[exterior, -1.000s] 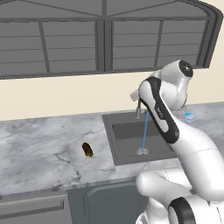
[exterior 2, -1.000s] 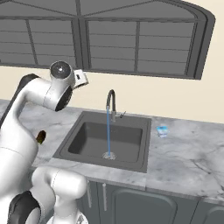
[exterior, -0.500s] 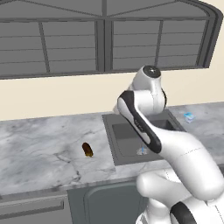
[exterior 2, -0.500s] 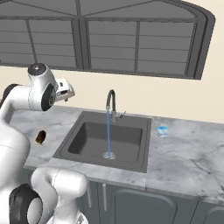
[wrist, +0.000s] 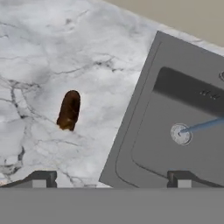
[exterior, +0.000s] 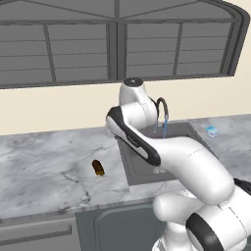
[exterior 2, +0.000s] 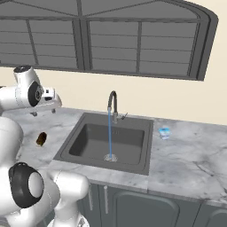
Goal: Turn on the sink faucet. Then move the sweet potato from the counter to the sink. Turn off the sink. Move the vegetable from the sink to the pot next to the stove. Finally move the pot to the rear left burner.
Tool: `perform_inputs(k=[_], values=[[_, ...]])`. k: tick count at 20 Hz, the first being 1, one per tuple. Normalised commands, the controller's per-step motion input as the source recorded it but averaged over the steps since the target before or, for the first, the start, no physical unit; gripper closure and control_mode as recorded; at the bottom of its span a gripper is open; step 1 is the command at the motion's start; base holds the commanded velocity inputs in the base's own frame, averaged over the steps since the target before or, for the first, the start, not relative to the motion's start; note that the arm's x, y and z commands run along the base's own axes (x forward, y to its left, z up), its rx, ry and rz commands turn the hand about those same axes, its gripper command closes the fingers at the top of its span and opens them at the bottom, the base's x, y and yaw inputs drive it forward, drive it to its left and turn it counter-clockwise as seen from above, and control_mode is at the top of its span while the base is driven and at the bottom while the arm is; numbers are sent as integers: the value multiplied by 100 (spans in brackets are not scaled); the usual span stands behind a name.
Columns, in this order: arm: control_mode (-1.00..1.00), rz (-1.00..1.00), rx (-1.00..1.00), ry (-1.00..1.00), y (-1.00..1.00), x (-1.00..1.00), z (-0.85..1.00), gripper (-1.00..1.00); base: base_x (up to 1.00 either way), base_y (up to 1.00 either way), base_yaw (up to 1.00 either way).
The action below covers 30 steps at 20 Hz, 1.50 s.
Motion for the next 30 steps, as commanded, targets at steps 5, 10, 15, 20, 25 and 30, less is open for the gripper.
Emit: perform_inputs(k=[5, 10, 15, 20, 25, 30], values=[[-100, -24, 0, 26, 24, -11, -56, -100, 0, 0, 0], [-100, -2, 0, 11, 11, 0, -46, -100, 0, 0, 0], [-100, -1, 0, 14, 41, 5, -45, -100, 0, 0, 0], [-100, -3, -2, 12, 56, 26, -47, -100, 0, 0, 0], [-100, -1, -4, 8, 39, 39, -46, -100, 0, 0, 0], [-100, 0, -1, 5, 20, 46, -40, -100, 0, 0, 0]])
